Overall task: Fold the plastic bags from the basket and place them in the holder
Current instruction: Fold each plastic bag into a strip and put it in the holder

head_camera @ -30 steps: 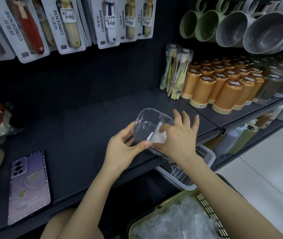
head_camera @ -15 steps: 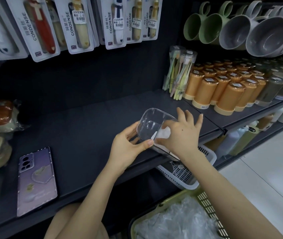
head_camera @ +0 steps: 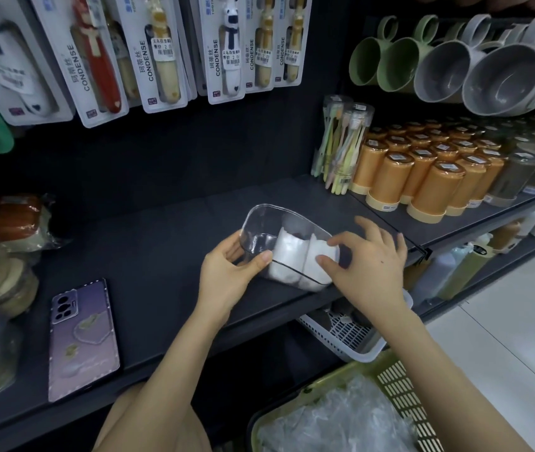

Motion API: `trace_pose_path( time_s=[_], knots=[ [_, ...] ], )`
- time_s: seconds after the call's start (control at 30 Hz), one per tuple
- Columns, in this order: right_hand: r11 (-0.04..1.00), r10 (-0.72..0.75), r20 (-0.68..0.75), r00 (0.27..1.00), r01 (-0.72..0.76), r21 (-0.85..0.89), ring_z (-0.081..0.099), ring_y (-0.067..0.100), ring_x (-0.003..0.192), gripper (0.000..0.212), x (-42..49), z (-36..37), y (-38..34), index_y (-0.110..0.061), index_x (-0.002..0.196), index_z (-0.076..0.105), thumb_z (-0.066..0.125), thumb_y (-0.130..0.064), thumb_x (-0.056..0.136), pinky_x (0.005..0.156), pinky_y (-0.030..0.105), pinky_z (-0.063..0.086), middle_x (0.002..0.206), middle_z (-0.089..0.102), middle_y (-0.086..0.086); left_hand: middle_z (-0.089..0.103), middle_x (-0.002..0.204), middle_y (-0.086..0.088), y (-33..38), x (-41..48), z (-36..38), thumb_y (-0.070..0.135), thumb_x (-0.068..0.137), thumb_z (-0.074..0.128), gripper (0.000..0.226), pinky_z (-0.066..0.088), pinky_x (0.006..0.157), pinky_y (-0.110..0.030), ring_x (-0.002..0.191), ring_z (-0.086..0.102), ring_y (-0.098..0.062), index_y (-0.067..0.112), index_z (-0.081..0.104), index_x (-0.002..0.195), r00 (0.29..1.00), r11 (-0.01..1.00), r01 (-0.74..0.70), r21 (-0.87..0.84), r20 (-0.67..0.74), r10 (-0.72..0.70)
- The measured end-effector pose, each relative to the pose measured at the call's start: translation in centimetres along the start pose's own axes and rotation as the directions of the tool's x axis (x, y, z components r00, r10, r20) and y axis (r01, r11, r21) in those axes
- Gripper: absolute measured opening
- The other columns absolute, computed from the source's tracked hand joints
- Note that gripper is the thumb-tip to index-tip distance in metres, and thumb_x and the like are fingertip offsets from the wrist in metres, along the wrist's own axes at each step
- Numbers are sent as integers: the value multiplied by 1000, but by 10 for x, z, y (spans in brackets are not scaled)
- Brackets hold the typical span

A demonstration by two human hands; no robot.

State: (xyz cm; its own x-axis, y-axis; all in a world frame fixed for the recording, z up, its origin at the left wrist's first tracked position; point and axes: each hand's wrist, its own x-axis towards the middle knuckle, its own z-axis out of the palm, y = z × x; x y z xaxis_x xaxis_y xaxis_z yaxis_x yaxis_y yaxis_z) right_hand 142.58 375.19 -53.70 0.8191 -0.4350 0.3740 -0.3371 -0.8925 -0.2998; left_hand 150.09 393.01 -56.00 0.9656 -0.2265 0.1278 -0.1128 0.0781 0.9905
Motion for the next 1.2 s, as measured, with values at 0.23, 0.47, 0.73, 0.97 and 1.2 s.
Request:
trace_pose_path(
  time_s=[0.23, 0.47, 0.73, 0.97, 1.2],
  knots=[
    [989, 69, 15, 997, -71, 129, 57, 35, 111, 13, -42, 30, 23, -21, 87, 74, 78, -30, 79, 103, 54, 34, 121, 62, 9, 63, 73, 10, 5, 28, -55, 5, 80, 75, 24, 46, 62, -8, 59, 57, 8, 22, 59, 76, 965, 999, 30, 12, -262, -26],
    [985, 87, -154, 984, -62, 161, 62, 30, 68, 16, -91, 64, 42, -17, 69, 70, 73, -30, 78, 65, 36, 42, 76, 66, 1, 58, 84, 12, -5, 64, -73, 18, 86, 72, 22, 46, 87, -28, 78, 56, -2, 27, 53, 80, 929, 991, 132, 1, -349, -124],
    [988, 153, 308, 939, -139, -68, 65, 32, 69, 33, -166, 116, 94, -16, 84, 75, 89, -36, 62, 59, 39, 50, 79, 68, 4, 57, 133, -3, -24, 97, -71, 36, 89, 67, 58, 43, 98, -21, 124, 53, -16, 7, 47, 136, 949, 981, 176, 81, -279, -147],
    [953, 295, 732, 615, -138, -269, 38, 27, 134, 92, -205, 143, 121, -27, 151, 17, 48, -76, 80, 107, 42, 32, 151, 34, 0, 25, 158, -5, -35, 6, -49, 51, 95, 48, 71, 17, 118, -37, 148, 15, -24, 21, 20, 153, 996, 653, 73, 754, -20, -89],
    [923, 299, 858, 417, 102, -371, 40, 27, 131, 77, -231, 165, 134, -26, 144, 33, 58, -63, 82, 107, 47, 24, 141, 46, 3, 1, 163, -1, -49, -24, -25, 60, 97, 15, 60, -4, 119, -49, 149, -5, -31, 38, 10, 152, 939, 105, -234, 967, 253, -234]
  ],
)
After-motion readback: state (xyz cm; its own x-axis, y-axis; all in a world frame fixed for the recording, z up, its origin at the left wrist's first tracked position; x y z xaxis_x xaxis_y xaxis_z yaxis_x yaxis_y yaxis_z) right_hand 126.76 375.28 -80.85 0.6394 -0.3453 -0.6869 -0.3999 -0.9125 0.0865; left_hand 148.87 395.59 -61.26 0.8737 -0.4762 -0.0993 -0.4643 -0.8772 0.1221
